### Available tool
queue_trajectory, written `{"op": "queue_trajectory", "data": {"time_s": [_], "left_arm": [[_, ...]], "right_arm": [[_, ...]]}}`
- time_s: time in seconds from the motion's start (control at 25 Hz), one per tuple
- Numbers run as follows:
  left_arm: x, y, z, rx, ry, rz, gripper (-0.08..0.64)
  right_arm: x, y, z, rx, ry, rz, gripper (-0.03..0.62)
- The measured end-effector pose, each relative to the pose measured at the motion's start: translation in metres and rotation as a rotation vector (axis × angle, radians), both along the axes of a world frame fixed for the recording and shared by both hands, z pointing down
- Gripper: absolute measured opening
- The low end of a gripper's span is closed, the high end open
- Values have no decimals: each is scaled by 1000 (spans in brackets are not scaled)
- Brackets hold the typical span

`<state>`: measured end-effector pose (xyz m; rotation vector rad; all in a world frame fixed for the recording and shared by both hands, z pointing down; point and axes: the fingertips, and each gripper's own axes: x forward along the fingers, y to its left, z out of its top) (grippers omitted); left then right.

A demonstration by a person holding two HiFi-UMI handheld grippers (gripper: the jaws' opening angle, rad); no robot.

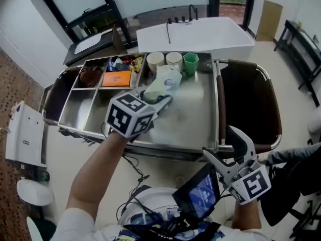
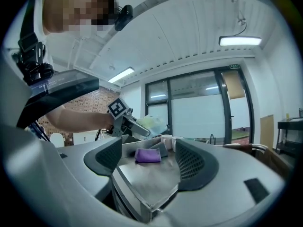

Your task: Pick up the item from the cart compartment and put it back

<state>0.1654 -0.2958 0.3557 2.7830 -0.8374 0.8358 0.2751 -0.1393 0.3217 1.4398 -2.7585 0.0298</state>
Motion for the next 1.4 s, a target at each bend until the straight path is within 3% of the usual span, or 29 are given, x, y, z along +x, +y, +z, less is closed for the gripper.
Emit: {"op": "queue_trajectory", "data": {"time_s": [0.2,0.36,0.92,1.4], "left_arm": [[-55,17,-27,44,17,-59,114],[-76,44,-40,44,47,-65,114],[-80,157,-55,66,177,40,114],[-107,160,-57,62,203,-15,120]], "right_arm": [[-22,-5,1,-3,4,-55,376],[-39,-6,0,-5,11,-96,376],[-50,-6,3,-26,22,-116,376],[-77,-17,6,-32,13,-174,376]]}}
